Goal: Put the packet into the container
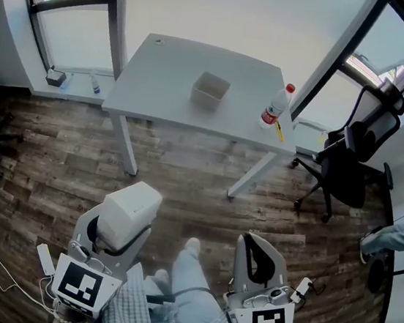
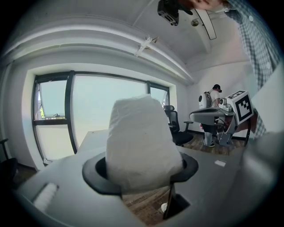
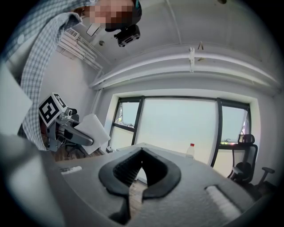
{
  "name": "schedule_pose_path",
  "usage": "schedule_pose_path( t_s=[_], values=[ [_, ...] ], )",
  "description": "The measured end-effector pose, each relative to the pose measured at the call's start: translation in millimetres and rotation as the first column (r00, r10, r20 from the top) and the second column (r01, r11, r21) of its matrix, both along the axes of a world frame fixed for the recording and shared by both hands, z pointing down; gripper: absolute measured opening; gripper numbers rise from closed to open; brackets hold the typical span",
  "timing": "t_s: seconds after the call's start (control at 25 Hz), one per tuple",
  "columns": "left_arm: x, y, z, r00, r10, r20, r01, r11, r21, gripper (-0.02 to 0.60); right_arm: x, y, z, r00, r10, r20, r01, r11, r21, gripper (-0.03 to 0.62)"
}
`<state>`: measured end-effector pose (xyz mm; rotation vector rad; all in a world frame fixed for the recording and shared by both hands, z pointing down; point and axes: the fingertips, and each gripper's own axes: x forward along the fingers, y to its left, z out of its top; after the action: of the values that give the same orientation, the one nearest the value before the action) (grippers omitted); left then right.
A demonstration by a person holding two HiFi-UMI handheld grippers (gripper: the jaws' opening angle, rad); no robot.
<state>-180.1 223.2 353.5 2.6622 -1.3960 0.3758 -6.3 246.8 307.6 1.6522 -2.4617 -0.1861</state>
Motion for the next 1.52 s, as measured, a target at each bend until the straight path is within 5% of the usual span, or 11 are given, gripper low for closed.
schedule_pose_path(
  t_s=[0.72, 1.52],
  values=[
    [17, -52, 6, 0.998, -0.052, 0.019, 0.053, 0.998, -0.016, 0.281, 15, -60, 12, 0.998, -0.056, -0.040, 0.055, 0.998, -0.028, 0.002],
    [41, -131, -4, 0.985, -0.168, 0.032, 0.169, 0.986, -0.015, 0.281, 34, -161, 5, 0.973, -0.230, 0.009, 0.230, 0.973, -0.017, 0.002]
  ],
)
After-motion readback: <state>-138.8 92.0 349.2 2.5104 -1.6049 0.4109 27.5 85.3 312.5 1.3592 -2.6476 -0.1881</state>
